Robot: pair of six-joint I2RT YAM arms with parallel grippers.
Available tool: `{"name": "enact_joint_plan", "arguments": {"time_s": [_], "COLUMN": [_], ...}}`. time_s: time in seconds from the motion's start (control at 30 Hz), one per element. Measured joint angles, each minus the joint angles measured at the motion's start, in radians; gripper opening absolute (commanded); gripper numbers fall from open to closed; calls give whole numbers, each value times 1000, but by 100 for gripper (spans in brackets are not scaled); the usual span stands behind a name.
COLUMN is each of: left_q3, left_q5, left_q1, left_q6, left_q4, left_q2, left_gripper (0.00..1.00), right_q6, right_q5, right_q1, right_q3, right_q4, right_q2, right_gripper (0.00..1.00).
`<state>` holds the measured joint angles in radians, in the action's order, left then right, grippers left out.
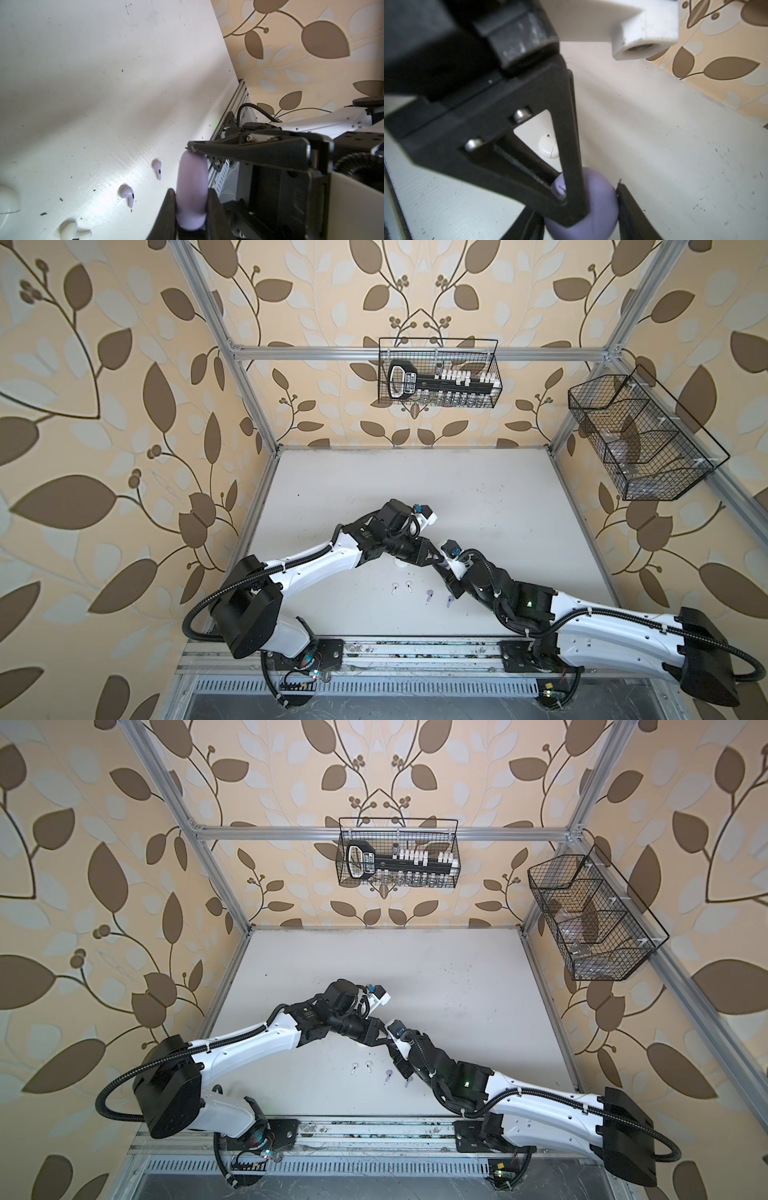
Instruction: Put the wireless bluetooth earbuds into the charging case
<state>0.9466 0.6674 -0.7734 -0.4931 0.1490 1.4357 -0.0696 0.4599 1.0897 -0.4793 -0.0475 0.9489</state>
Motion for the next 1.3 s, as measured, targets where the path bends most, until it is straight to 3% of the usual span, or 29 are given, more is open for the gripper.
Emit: {"name": "enact_joint_plan", "arguments": {"time_s": [0.1,0.23,0.5,0.67,0.8,0.93,1.03,1.13,1.3], "left_q3": [0,0,0,-18,-41,-50,-64,-119,-195], "left_q5": [-1,-16,-96,-133,-161,-194,-232,-286,-412], "left_q1": [-6,-32,-45,-45,-45,-45,-44,-44,-44], "left_q6": [1,16,84,139,183,216,236,238,254], "left_q4": [-11,-43,-102,-164,-210,-253,-290,-328,-316], "left_q2": [0,-5,-1,77,146,182,181,159,82], "left_gripper": [6,17,30,40,40,40,45,62,67], "right_q6": [-15,-39,-182,-317,-436,-529,-586,-610,-602], "right_q5": [2,11,72,147,180,164,127,79,10], "right_q1": [-5,-6,16,24,-30,-145,-217,-233,-210], "right_q3": [0,4,16,16,7,0,-1,-1,-23], "right_q4": [3,39,161,261,378,472,518,532,524], "right_q2": [-9,-62,-243,-364,-400,-372,-303,-219,-78], "right_gripper": [71,81,87,89,89,85,73,59,47]}}
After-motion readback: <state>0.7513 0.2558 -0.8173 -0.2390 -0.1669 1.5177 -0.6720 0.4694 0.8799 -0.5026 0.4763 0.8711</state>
